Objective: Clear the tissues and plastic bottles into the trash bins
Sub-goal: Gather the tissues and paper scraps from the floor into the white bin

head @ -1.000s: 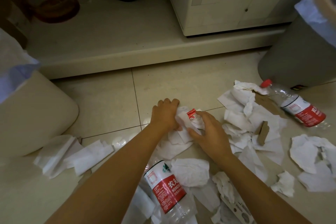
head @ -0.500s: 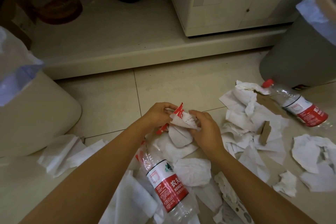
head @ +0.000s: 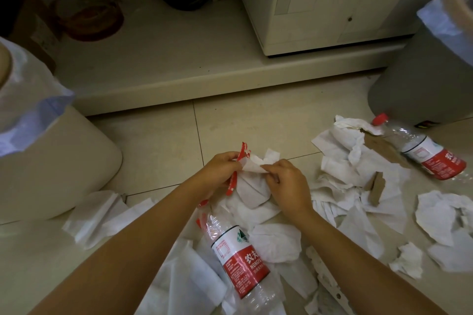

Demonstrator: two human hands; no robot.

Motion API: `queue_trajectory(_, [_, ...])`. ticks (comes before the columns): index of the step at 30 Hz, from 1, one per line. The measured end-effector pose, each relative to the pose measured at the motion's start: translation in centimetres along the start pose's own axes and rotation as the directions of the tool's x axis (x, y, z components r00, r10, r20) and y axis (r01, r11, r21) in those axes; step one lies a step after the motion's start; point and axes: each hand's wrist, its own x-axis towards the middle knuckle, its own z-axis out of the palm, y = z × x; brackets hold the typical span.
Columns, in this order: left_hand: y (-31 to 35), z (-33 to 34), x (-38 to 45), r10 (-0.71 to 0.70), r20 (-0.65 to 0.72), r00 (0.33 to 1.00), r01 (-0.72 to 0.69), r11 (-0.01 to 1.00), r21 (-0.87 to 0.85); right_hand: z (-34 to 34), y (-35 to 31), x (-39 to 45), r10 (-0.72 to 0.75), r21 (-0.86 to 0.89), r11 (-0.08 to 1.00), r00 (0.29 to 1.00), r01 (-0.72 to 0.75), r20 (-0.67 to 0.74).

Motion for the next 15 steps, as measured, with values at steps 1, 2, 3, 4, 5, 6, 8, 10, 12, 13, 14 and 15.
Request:
queue_trajectory(1, [0.0,0.0,-0.2,-0.011,0.028,1.000,0.012,0.999,-0.050,0.0,-0.1,0.2,0.019,-0.001,1.000,1.000,-0.019,-0.002])
queue_trajectory(2, [0.2,0.0,-0.3,-0.018,0.055,0.998,0.023,0.996,-0.089,0.0,-0.2,0.5,0.033,-0.007,0.999,0.999,-0.033,0.000])
queue_trajectory(3, [0.3,0.0,-0.4,-0.014,0.073,0.997,0.023,0.993,-0.115,0.1,-0.3,0.6,0.047,-0.013,0.999,0.999,-0.047,0.003])
queue_trajectory(4, [0.4,0.1,-0.4,0.009,0.081,0.997,-0.001,0.996,-0.093,0.3,-0.4,0.8,0.065,-0.012,0.998,0.998,-0.065,0.005])
queue_trajectory(5, [0.4,0.2,-0.2,0.044,0.069,0.997,-0.041,0.998,-0.043,0.4,-0.5,0.8,0.080,-0.007,0.997,0.997,-0.080,0.005])
queue_trajectory(6, [0.2,0.4,0.1,0.080,0.049,0.996,-0.081,0.997,0.018,0.6,-0.5,0.9,0.084,0.003,0.996,0.996,-0.084,0.007])
queue_trajectory(8, [-0.1,0.9,0.7,0.114,-0.022,0.993,-0.112,0.991,0.079,0.7,-0.6,0.8,0.057,0.055,0.997,0.998,-0.057,0.016])
queue_trajectory(10, [-0.3,1.1,1.2,0.145,-0.085,0.986,-0.136,0.985,0.104,0.5,-0.5,0.5,0.033,0.151,0.988,0.999,-0.038,0.033])
queue_trajectory(12, [-0.6,1.0,1.5,0.168,-0.130,0.977,-0.154,0.982,0.112,0.1,-0.1,0.1,0.027,0.222,0.974,0.999,-0.034,0.034])
queue_trajectory(13, [-0.7,0.8,1.5,0.184,-0.143,0.972,-0.169,0.979,0.111,-0.2,0.1,0.0,0.023,0.231,0.973,0.999,-0.029,0.029])
queue_trajectory(14, [-0.7,0.6,1.3,0.197,-0.155,0.968,-0.181,0.977,0.110,-0.4,0.2,-0.1,0.018,0.228,0.973,1.000,-0.023,0.023])
queue_trajectory(15, [-0.6,0.3,1.1,0.209,-0.169,0.963,-0.193,0.975,0.107,-0.7,0.3,-0.2,0.015,0.226,0.974,1.000,-0.019,0.019])
